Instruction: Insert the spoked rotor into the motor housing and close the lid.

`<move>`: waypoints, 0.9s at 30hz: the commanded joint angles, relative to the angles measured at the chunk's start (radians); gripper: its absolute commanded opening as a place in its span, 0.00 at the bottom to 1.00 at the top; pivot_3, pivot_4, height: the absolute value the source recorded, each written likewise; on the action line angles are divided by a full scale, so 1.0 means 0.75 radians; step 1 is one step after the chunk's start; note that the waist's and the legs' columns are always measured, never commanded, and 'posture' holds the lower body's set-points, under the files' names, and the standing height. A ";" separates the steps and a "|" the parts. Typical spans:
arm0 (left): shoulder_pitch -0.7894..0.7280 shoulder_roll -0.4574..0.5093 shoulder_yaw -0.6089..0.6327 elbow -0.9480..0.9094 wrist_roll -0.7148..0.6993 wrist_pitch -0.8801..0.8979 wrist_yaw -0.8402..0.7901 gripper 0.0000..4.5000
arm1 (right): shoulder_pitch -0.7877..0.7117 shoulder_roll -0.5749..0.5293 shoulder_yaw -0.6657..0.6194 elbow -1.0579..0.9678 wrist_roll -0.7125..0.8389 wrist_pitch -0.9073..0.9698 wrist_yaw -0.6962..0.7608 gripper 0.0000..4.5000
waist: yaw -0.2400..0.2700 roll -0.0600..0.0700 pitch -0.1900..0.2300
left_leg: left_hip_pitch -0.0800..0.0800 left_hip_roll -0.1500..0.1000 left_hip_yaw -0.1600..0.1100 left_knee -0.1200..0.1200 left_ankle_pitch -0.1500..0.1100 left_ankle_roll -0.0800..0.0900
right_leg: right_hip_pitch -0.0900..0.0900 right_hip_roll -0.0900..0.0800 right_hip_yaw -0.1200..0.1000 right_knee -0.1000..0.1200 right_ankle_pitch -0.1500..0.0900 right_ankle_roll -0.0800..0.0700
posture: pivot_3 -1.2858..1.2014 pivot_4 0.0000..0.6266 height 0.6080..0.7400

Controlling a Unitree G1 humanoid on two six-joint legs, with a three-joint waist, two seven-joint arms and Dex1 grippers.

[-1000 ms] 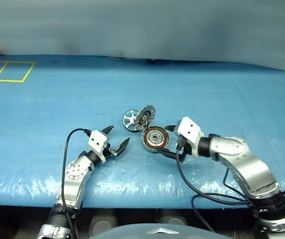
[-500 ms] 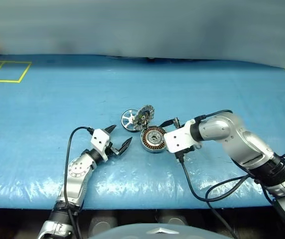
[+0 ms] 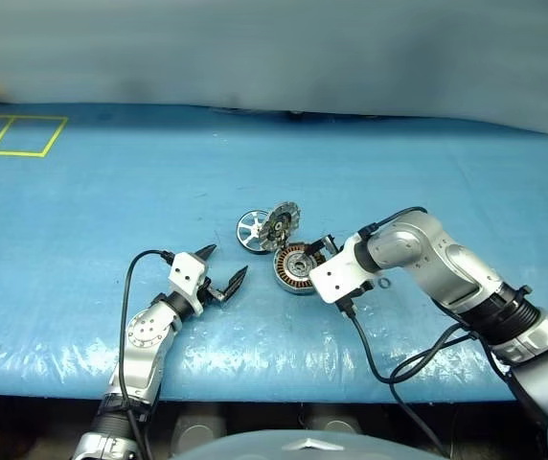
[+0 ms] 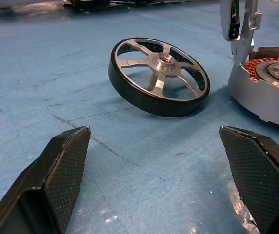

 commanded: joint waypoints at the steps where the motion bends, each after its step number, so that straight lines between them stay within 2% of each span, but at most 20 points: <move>1: -0.002 -0.006 -0.004 -0.029 0.007 -0.028 -0.003 1.00 | 0.014 -0.006 -0.037 -0.077 0.000 -0.004 0.030 1.00 | 0.000 0.000 0.000 | 0.000 0.000 0.000 0.000 0.000 0.000 | 0.000 0.000 0.000 0.000 0.000 0.000 | 0.52 0.24 1.00; 8: -0.013 -0.012 -0.011 -0.017 0.009 -0.028 -0.009 1.00 | 0.055 0.015 -0.015 -0.089 -0.030 0.010 0.054 1.00 | 0.000 0.000 0.000 | 0.000 0.000 0.000 0.001 0.000 0.000 | 0.000 0.000 0.000 0.000 0.000 0.000 | 0.52 0.24 1.00; 12: -0.010 -0.014 -0.012 -0.022 0.011 -0.026 -0.009 1.00 | 0.050 0.043 -0.008 -0.011 -0.086 0.011 0.031 0.81 | 0.000 0.000 0.000 | 0.001 0.000 0.000 0.001 0.000 0.000 | 0.001 0.000 0.000 0.001 0.000 0.000 | 0.52 0.24 1.00; 14: -0.005 -0.014 -0.012 -0.025 0.011 -0.026 -0.008 1.00 | 0.048 0.054 -0.015 0.012 -0.104 0.008 0.008 0.66 | 0.001 0.000 0.000 | 0.001 0.000 0.000 0.001 0.000 0.000 | 0.002 0.000 0.000 0.001 0.000 0.000 | 0.52 0.24 1.00; 18: 0.010 -0.012 -0.011 -0.032 0.011 -0.026 -0.006 1.00 | 0.044 0.062 -0.031 0.036 -0.132 0.019 -0.011 0.66 | 0.009 0.000 -0.001 | 0.001 -0.001 0.000 0.002 0.000 0.000 | 0.002 0.000 0.000 0.001 0.000 0.000 | 0.52 0.24 1.00; 20: 0.014 -0.013 -0.012 -0.035 0.013 -0.025 -0.005 1.00 | 0.058 0.063 -0.046 0.024 -0.141 0.059 -0.023 0.59 | 0.011 0.000 -0.001 | 0.001 -0.001 0.000 0.002 0.000 0.000 | 0.003 -0.001 0.000 0.001 0.000 0.000 | 0.52 0.24 1.00; 22: 0.017 -0.013 -0.012 -0.038 0.015 -0.024 -0.003 1.00 | 0.087 0.049 -0.059 -0.016 -0.131 0.112 0.001 0.48 | 0.012 0.000 -0.001 | 0.002 -0.001 0.000 0.003 0.000 0.000 | 0.003 0.000 0.000 0.001 0.000 0.000 | 0.52 0.24 1.00; 23: 0.018 -0.013 -0.012 -0.039 0.016 -0.024 -0.002 1.00 | 0.105 0.043 -0.067 -0.040 -0.119 0.138 0.013 0.46 | 0.015 0.001 -0.001 | 0.002 -0.001 0.000 0.003 0.000 0.000 | 0.004 0.000 0.000 0.001 0.000 0.001 | 0.52 0.24 1.00; 27: 0.019 -0.015 -0.014 -0.044 0.021 -0.022 0.001 1.00 | 0.192 0.034 -0.105 -0.160 -0.074 0.264 0.058 0.46 | 0.022 0.001 -0.001 | 0.002 -0.001 -0.001 0.004 0.000 0.000 | 0.005 0.000 0.000 0.001 0.001 0.001 | 0.52 0.24 1.00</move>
